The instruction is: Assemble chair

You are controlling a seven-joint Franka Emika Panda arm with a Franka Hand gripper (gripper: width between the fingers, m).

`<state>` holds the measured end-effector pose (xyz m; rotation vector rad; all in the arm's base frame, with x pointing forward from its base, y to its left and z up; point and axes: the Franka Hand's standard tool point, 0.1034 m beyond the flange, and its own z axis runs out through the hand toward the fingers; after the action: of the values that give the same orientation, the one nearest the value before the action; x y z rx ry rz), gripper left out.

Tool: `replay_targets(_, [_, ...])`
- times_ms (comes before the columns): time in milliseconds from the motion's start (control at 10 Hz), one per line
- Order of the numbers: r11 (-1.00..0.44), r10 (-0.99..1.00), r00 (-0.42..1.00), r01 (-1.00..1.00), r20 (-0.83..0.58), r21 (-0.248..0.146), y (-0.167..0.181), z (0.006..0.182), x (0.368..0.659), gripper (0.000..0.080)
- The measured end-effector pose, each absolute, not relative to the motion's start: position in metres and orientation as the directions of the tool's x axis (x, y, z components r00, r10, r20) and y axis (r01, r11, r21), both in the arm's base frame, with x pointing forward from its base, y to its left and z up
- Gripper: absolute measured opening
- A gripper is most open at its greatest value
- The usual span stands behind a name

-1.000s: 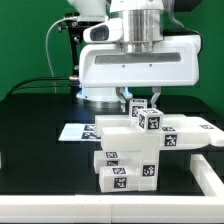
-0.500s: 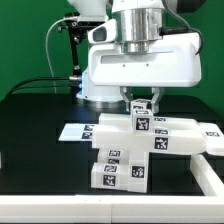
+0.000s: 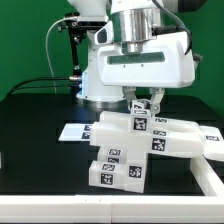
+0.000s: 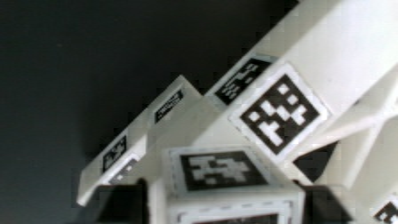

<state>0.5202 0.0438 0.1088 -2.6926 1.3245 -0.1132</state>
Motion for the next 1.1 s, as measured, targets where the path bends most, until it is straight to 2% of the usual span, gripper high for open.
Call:
replay_targets(100, [-0.671, -0.736, 0.677, -0.729, 0.005, -0.133, 0.047, 0.109, 0.519, 0.0521])
replay_targets(200, [-0.751, -0.657, 0.754, -0.654, 0.000, -0.096, 0.051, 0.112, 0.520, 0.0622])
replay_targets(300, [-0.813, -0.578, 0.816, -0.574, 0.012, -0.096, 0.051, 0.114, 0.527, 0.0642])
replay_targets(500, [-0.959, -0.283, 0.959, -0.283, 0.018, -0.036, 0.058, 0.114, 0.524, 0.0648])
replay_targets(800, [-0.993, -0.110, 0.994, -0.109, 0.028, -0.032, 0.055, 0.114, 0.524, 0.0649])
replay_targets(900, [-0.996, 0.088, 0.995, 0.089, 0.039, -0.007, 0.052, 0.114, 0.525, 0.0649])
replay_targets(1100, [-0.959, 0.285, 0.958, 0.284, 0.045, 0.010, 0.045, 0.110, 0.522, 0.0649])
